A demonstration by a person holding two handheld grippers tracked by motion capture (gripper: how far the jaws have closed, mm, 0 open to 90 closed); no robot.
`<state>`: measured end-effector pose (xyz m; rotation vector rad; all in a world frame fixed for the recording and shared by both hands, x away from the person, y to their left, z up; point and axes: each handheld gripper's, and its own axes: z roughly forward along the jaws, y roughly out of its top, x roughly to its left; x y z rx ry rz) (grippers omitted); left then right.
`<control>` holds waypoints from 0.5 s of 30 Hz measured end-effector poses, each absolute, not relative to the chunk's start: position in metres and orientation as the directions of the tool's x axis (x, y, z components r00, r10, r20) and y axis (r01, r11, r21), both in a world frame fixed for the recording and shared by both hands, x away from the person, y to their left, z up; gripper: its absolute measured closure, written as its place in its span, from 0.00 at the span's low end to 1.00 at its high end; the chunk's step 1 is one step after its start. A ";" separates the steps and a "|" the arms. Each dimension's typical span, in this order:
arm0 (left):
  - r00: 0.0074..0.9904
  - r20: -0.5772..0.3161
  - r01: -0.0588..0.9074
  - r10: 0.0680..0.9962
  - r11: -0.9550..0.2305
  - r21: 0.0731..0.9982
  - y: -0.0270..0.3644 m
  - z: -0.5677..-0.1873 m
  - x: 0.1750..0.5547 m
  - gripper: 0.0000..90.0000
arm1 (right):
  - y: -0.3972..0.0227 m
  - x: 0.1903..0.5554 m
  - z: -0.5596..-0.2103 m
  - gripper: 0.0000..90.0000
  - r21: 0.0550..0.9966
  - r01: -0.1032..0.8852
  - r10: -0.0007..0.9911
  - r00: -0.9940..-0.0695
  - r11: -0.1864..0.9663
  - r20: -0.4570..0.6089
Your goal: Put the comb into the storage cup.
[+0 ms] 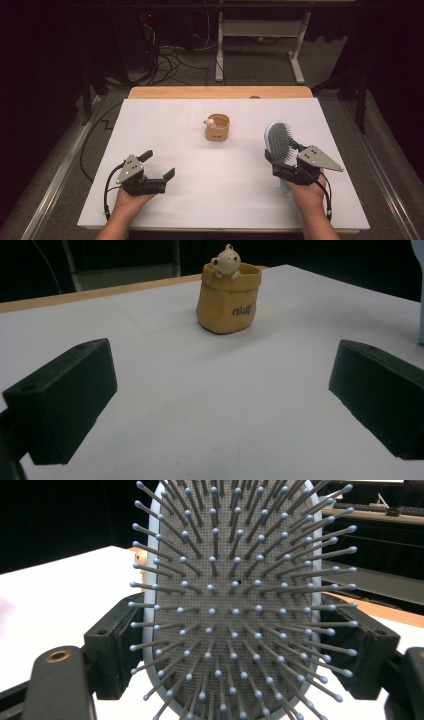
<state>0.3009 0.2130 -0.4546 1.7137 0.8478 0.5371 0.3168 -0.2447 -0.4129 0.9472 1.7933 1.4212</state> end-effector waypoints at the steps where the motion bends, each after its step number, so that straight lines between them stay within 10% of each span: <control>1: 0.642 -0.058 0.266 0.764 -0.151 0.952 0.212 -0.452 0.302 0.00 | -0.245 0.317 -0.413 0.23 0.979 0.142 0.850 -0.525 0.148 -0.052; 15: 0.661 -0.031 0.230 0.750 -0.162 0.960 0.196 -0.431 0.318 0.00 | -0.245 0.317 -0.413 0.23 0.979 0.140 0.853 -0.518 0.151 -0.057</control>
